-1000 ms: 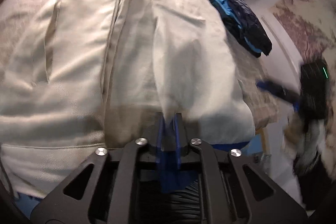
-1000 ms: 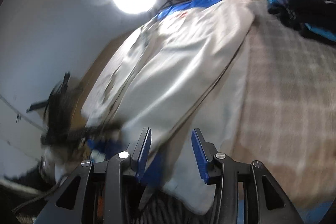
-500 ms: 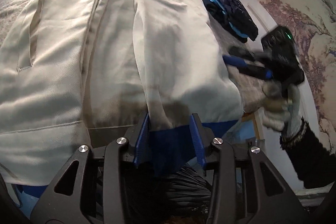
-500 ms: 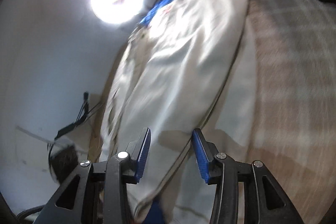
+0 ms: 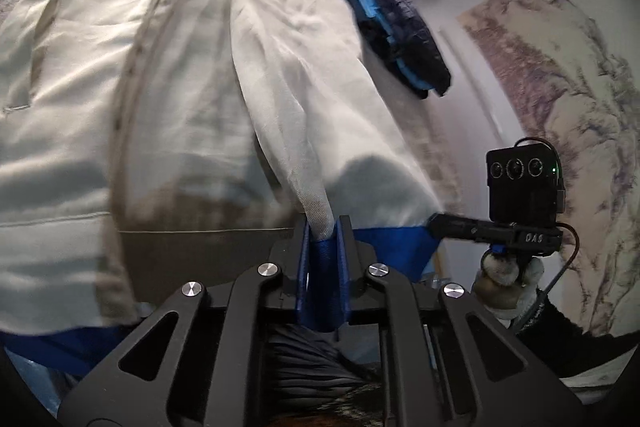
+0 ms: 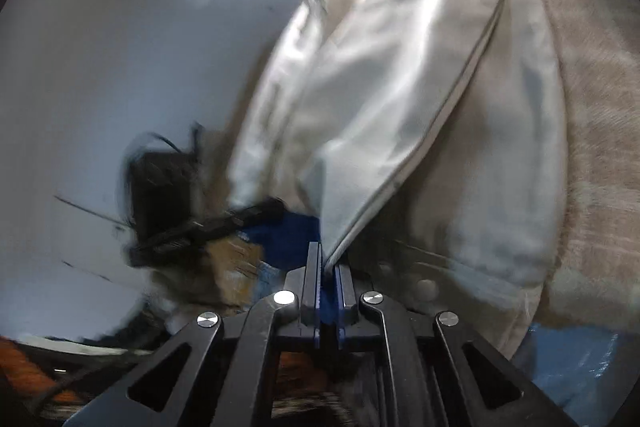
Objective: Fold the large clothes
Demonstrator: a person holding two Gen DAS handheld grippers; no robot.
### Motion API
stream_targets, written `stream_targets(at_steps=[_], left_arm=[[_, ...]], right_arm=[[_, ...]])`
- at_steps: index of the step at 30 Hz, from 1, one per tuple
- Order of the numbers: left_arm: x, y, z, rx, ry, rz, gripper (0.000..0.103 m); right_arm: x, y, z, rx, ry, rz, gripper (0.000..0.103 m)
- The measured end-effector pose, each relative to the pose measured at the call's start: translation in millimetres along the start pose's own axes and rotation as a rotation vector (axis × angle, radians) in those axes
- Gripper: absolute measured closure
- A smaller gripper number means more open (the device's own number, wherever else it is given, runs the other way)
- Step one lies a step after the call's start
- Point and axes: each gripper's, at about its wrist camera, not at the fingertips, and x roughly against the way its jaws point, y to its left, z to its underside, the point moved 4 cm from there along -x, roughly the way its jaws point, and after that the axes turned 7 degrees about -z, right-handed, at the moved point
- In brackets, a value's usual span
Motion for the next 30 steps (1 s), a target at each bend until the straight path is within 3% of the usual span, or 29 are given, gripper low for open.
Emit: stream_targets(at_steps=[2,6,8,9,10,12,14,18,20,21,22,24,27,29,30], left_arm=[[-12,-2,5,-0.045,0.03,-0.046,0.092],[-38,1,14,-0.079,0.09,-0.112,0.092],[-38,-2,14,-0.099,0.084,-0.118,0.092],[-37,-3,13,-0.098,0.082,-0.111,0.092],[-38,-4,14,-0.097,0.082,-0.11,0.092],[-40,-4,14,-0.099,0.087,-0.113,0.092],[-43,-4,14,-0.097,0.091,-0.114,0.092],[-45,-3,14,-0.094,0.096,-0.11,0.092],[-46,-5,14,-0.095,0.099,-0.107,0.092],[-47,-5,14,-0.098,0.099,-0.107,0.092],[-47,-5,14,-0.104,0.099,-0.11,0.092],[-47,-6,15,-0.117,0.098,-0.117,0.092],[-48,-9,17,-0.147,0.101,-0.149,0.092],[-42,-11,18,-0.178,0.089,-0.185,0.092],[-38,-11,17,-0.184,0.079,-0.198,0.092]], right_arm=[[12,2,5,0.022,-0.006,0.059,0.1],[-9,-21,15,0.072,0.124,0.294,0.099],[-14,-25,16,0.084,0.165,0.309,0.092],[-14,-25,12,0.09,0.156,0.302,0.083],[-10,-23,6,0.098,0.126,0.288,0.068],[2,-23,-13,0.099,0.056,0.253,0.06],[9,-30,-32,0.067,0.006,0.221,0.06],[-3,-46,-57,0.021,-0.011,0.25,0.061],[-7,-53,-63,-0.004,-0.017,0.257,0.09],[3,-58,-66,-0.012,-0.015,0.274,0.099],[2,-57,-66,-0.008,-0.021,0.306,0.1],[11,-53,-62,0.032,-0.038,0.397,0.101],[15,-56,-58,0.029,-0.03,0.411,0.1],[17,-58,-56,0.01,-0.02,0.412,0.09],[21,-57,-53,0.013,-0.033,0.425,0.075]])
